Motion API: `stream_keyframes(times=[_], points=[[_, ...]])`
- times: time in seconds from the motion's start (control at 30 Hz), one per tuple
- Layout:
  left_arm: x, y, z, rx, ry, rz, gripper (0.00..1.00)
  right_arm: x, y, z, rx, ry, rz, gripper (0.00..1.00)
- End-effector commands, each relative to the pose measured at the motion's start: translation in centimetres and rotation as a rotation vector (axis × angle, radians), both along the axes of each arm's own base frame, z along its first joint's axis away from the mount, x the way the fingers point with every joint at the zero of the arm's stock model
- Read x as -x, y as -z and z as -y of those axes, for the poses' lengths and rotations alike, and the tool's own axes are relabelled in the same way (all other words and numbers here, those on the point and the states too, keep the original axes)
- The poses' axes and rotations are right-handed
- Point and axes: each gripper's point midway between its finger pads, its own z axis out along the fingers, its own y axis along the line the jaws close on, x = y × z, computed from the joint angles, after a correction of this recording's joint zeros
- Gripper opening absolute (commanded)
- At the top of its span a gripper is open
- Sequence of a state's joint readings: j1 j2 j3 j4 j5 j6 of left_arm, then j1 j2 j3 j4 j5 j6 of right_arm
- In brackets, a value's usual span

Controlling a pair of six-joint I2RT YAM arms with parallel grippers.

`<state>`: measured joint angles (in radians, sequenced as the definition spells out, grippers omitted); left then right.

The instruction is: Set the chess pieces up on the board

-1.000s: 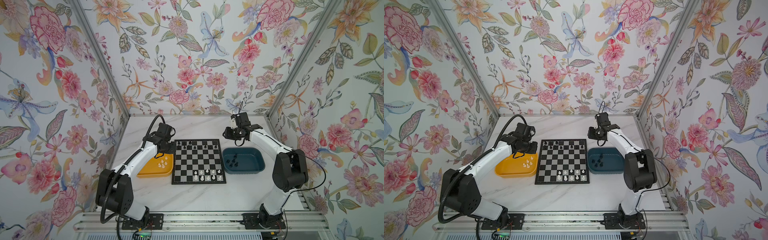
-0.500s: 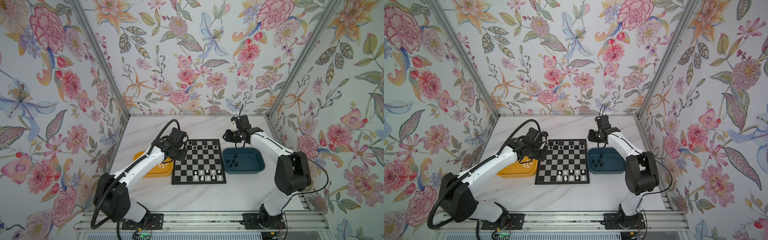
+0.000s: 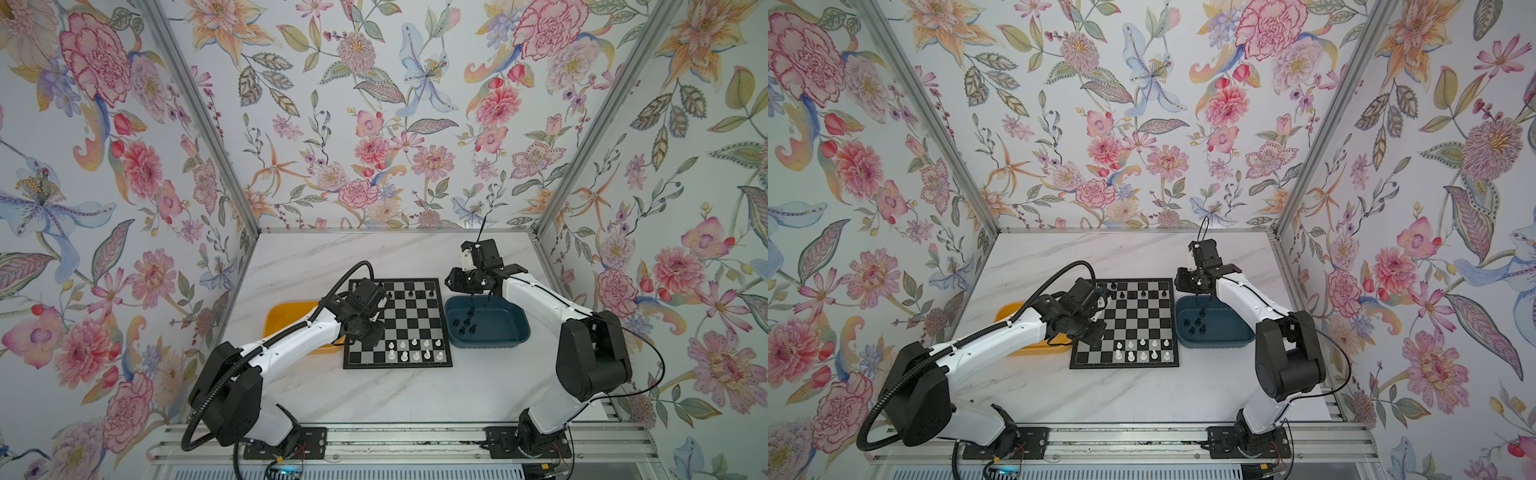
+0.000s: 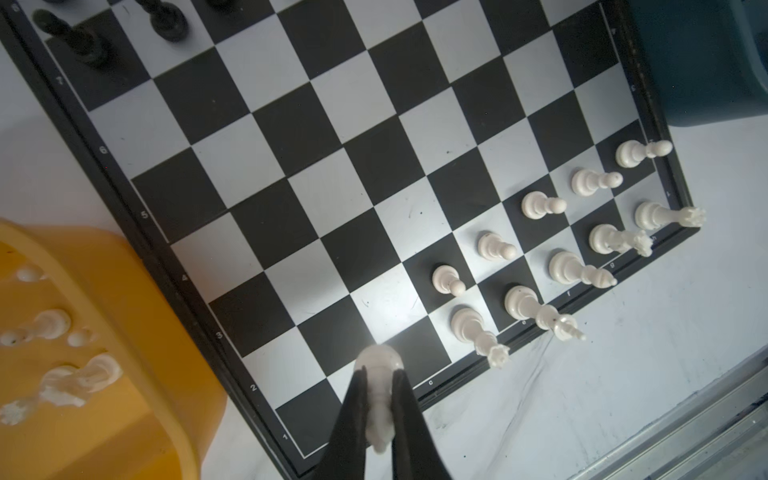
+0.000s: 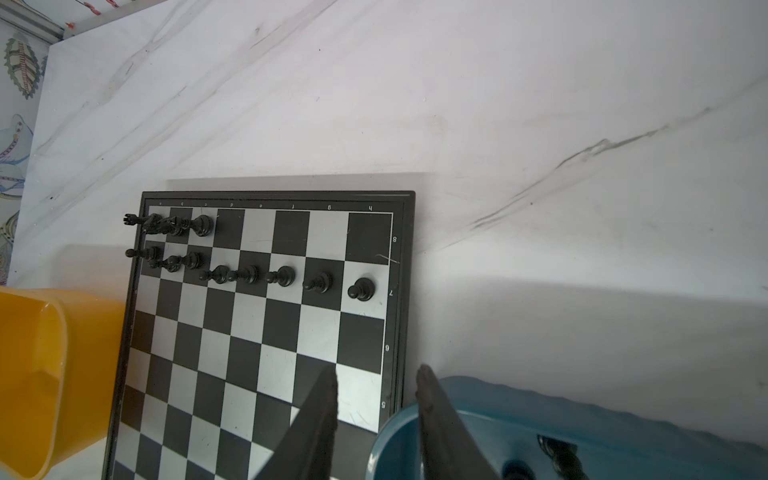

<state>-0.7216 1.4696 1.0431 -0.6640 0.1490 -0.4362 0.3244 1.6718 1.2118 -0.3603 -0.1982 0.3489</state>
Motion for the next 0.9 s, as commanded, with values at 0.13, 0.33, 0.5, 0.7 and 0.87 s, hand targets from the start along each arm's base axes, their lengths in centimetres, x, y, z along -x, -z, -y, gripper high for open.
stream_keyframes(times=[0.13, 0.33, 0.5, 0.7, 0.87], points=[[2.0, 0.8, 1.4, 0.032, 0.024, -0.015, 0.10, 1.1, -0.6, -0.2, -0.003, 0.001, 0.034, 0.34], [3.4, 2.3, 0.7, 0.025, 0.000, -0.042, 0.10, 1.8, 0.1, -0.1, 0.003, 0.001, 0.026, 0.34], [4.1, 2.7, 1.3, 0.025, 0.023, -0.048, 0.10, 2.0, 0.3, -0.5, 0.007, -0.008, 0.024, 0.34], [4.5, 3.8, 1.5, 0.001, 0.038, -0.068, 0.10, 2.1, 0.6, -0.8, 0.011, -0.018, 0.019, 0.34], [4.6, 4.2, 1.2, -0.023, 0.034, -0.073, 0.10, 2.1, 0.4, -0.8, 0.014, -0.017, 0.025, 0.34]])
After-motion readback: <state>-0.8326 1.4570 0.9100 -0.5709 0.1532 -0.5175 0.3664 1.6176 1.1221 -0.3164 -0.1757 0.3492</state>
